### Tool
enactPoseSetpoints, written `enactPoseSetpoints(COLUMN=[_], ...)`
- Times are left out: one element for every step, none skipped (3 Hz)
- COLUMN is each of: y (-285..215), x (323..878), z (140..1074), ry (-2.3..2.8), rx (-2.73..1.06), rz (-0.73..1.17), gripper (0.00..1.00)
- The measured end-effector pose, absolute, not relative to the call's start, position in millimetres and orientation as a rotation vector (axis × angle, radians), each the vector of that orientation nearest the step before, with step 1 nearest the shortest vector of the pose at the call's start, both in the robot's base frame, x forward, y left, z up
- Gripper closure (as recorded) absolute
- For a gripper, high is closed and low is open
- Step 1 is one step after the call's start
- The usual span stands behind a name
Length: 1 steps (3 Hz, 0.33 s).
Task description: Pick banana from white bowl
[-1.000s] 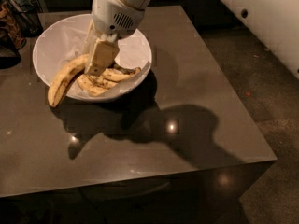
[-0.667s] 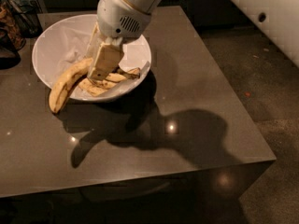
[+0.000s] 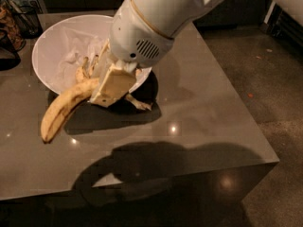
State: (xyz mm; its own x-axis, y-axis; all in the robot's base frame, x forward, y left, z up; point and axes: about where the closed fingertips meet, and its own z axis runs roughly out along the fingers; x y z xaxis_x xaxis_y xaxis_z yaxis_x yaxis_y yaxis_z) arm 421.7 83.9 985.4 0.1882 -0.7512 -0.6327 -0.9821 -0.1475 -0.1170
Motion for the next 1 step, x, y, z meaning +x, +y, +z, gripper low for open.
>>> enactPoseSetpoints(y=[82.0], x=[418.4], z=[981.7], ry=[1.627], rx=[-1.963], rz=[0.595], gripper=[1.00])
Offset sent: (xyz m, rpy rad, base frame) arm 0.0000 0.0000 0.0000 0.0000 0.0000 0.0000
